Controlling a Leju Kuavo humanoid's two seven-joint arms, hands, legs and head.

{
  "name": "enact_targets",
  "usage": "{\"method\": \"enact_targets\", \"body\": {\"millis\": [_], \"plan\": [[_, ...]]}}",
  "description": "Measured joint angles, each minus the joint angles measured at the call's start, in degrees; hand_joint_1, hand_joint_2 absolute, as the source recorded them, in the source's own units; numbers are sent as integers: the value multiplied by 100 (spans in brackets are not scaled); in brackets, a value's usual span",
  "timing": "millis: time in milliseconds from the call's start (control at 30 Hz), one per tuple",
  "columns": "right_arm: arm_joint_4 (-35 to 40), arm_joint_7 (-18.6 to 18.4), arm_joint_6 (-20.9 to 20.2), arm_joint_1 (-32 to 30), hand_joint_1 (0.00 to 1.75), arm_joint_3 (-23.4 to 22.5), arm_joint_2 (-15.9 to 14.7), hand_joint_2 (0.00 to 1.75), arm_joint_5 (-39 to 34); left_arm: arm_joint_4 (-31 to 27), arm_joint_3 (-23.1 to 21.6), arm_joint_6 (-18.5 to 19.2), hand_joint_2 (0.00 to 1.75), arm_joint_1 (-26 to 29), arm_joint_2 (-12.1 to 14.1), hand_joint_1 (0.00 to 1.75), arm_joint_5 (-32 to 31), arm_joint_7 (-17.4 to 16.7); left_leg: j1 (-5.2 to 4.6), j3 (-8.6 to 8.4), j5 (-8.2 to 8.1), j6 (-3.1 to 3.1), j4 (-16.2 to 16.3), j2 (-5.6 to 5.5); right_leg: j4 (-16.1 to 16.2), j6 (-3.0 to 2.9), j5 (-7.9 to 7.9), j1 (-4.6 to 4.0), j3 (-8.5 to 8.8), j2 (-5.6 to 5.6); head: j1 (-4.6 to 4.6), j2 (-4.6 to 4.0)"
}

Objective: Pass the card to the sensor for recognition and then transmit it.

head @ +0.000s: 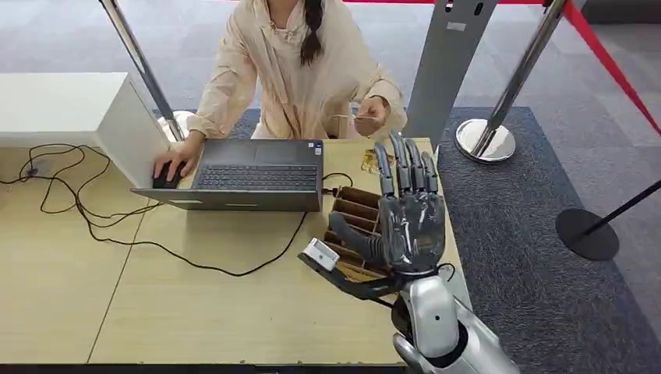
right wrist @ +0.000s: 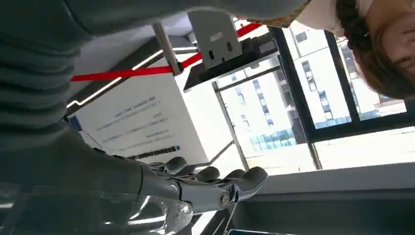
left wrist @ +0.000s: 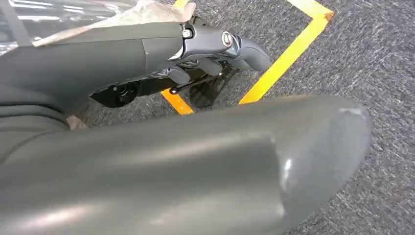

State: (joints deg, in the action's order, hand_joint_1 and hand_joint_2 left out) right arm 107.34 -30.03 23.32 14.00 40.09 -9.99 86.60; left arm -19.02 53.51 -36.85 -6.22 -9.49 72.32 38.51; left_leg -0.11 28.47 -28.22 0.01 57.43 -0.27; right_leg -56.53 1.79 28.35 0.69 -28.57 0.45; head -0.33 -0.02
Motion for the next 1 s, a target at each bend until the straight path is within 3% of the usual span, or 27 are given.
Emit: {"method": "enact_targets", "body": {"millis": [400, 433, 567, 633, 733, 867, 1000], "plan": [[365, -201, 649, -790, 0, -223, -39, 0, -72, -138, 2, 0, 0, 43, -11, 0, 0, -46, 0, -1, 0, 0, 0, 1, 1, 0, 0, 0, 1, 0, 0, 0], [391, -243, 754, -859, 0, -236, -55, 175, -123, -153, 4, 0, 0, 46, -13, 0, 0, -46, 0, -1, 0, 0, 0, 0, 1, 0, 0, 0, 1, 0, 0, 0], [478, -363, 1343, -1093, 0, -282, -133, 175, -579, -227, 9, 0, 0, 73, -31, 0, 0, -48, 0, -1, 0, 0, 0, 0, 1, 0, 0, 0, 0, 0, 0, 0], [592, -221, 1558, -1267, 0, -360, -142, 175, -1061, -264, 11, 0, 0, 81, -39, 0, 0, -46, -1, 0, 0, 0, 0, -2, 1, 0, 0, 0, 1, -1, 2, 0], [763, 390, 1641, -1474, 0, -538, -63, 175, -1741, -313, 18, 0, 0, 93, -46, 0, 0, -74, -1, -3, 0, 0, 0, -1, 1, 0, 0, 0, -2, 1, -2, 0], [857, 2052, 1646, -2015, 0, -1043, 337, 175, -3119, -332, 42, 0, 0, 99, -59, 0, 0, -129, 1, 1, 0, 0, -1, -5, 0, -2, 3, 0, -2, -4, -2, 0], [802, 3084, 1654, -2415, 0, -1669, 677, 175, -4858, -354, 68, 0, 0, 89, -63, 0, 0, -129, 0, 2, 0, 0, -2, -5, 0, -2, 3, 0, -1, -3, 0, 0]]}}
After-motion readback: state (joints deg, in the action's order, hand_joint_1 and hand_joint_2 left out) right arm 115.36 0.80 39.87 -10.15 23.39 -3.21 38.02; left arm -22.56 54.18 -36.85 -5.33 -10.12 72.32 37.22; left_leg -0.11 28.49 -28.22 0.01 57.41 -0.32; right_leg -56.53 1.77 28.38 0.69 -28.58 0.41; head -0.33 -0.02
